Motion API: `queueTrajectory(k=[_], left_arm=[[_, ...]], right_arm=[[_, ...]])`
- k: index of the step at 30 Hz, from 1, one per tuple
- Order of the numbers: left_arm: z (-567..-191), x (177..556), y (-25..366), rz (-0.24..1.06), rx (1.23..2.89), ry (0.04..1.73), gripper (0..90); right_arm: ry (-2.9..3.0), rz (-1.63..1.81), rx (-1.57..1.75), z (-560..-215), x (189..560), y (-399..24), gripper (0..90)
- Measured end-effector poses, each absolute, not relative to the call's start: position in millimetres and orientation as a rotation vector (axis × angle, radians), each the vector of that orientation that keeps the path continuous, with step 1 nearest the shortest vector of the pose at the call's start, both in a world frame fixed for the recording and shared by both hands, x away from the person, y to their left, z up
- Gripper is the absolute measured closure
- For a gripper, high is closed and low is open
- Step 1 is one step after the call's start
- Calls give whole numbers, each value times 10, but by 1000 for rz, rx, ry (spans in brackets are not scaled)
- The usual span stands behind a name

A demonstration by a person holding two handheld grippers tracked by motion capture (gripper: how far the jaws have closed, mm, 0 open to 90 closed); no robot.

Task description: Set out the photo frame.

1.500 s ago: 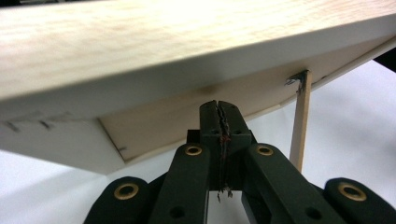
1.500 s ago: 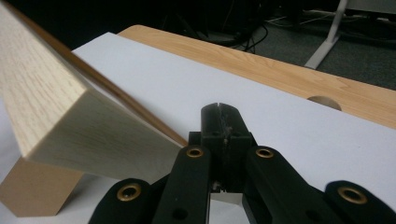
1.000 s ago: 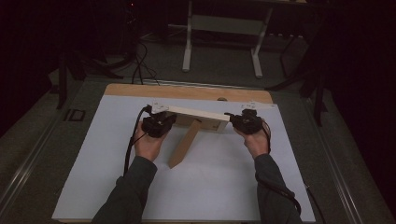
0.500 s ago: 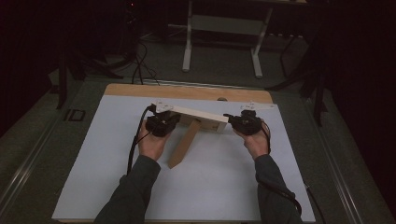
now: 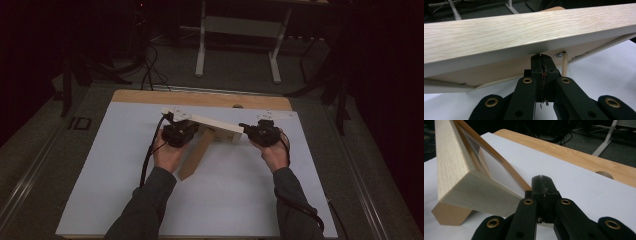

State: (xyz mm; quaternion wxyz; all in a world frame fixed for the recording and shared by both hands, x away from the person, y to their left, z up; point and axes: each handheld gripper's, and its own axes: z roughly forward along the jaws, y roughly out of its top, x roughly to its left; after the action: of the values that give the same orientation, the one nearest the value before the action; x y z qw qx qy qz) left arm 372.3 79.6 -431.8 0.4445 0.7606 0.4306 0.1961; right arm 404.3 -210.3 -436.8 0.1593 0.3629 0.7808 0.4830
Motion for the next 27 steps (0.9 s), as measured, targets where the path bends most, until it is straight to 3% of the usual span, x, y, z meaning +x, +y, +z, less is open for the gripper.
queueTrajectory(k=[27], left_arm=[[-4291,3634,514,461,1937,971,900]], right_arm=[[2251,1423,975,-4390,3780,-2052,899]])
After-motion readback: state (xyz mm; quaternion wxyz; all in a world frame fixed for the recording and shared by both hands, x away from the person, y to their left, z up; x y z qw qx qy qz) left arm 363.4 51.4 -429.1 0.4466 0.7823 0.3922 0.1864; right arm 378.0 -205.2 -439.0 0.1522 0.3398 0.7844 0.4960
